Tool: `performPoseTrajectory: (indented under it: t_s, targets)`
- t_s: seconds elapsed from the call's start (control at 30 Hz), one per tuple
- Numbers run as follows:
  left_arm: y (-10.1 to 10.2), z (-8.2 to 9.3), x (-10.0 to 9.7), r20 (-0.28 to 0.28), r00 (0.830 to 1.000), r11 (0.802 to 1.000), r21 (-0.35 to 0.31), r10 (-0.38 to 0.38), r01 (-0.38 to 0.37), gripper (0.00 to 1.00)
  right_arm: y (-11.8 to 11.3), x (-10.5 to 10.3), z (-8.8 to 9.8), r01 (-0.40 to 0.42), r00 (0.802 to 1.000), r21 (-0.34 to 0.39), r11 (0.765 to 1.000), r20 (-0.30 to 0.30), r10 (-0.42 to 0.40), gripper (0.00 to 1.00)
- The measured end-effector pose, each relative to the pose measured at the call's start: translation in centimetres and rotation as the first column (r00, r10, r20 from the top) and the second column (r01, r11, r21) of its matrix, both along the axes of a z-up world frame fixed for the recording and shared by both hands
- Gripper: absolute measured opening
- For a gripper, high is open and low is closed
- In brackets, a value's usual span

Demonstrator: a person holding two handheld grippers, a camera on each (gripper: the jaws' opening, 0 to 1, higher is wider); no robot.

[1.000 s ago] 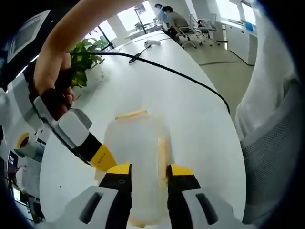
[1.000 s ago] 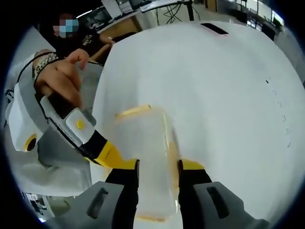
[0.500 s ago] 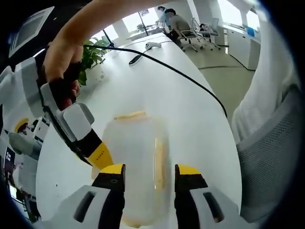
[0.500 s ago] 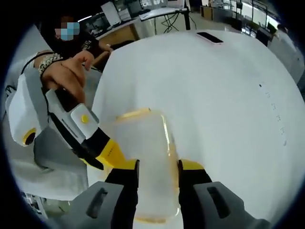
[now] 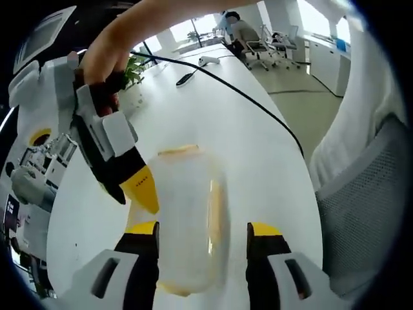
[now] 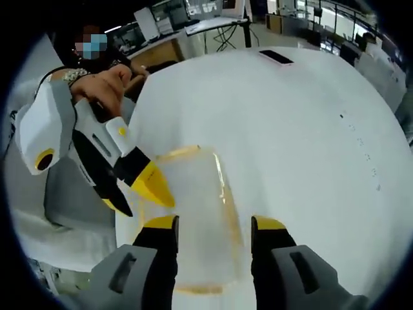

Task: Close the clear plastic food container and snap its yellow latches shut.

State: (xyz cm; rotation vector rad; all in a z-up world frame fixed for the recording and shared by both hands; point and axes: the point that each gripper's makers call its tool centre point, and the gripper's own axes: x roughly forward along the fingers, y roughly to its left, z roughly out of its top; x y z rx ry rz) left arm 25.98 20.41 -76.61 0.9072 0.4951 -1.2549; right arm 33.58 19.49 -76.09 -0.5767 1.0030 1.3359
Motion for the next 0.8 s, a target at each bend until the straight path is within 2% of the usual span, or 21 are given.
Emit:
performPoseTrajectory:
  t_s: [0.07,0.17,0.3,0.4,0.5,0.63,0.8]
  targets:
    - [0.3,0.1,0.2,-0.001,1.000,1.000,0.002,0.002,-0.002,0.57,-0.1,-0.1,0.4,-0.003,1.000,0.009,1.000,0.014,0.003,0.44]
    - [0.9,0.3,0.3,-0.034,0.999,1.000,0.007,0.017,-0.017,0.65,-0.6,-0.6,0.4,-0.025,0.998,0.006,1.000,0.063,0.024,0.52]
    - [1.8,0.5,1.1,-0.055,0.997,0.999,0.015,0.045,-0.045,0.73,-1.6,-1.5,0.1,-0.048,0.994,-0.027,0.999,0.095,0.050,0.54]
    - [2.5,0.6,1.6,-0.058,0.997,0.999,0.021,0.044,-0.043,0.79,-2.3,-2.3,-0.2,-0.065,0.992,-0.042,0.997,0.104,0.069,0.58]
    - [2.5,0.9,1.8,-0.089,0.994,0.998,0.003,0.061,-0.061,0.85,-2.9,-2.8,-0.4,-0.085,0.987,-0.061,0.994,0.130,0.093,0.64]
    - [3.0,1.4,3.3,-0.049,0.997,0.999,0.009,0.052,-0.052,0.93,-3.8,-3.3,-0.7,-0.109,0.981,-0.103,0.989,0.150,0.124,0.67]
    - [3.9,0.5,4.4,-0.072,0.996,0.997,0.054,0.056,-0.052,0.95,-4.7,-3.9,-1.7,-0.132,0.979,-0.147,0.980,0.137,0.153,0.70]
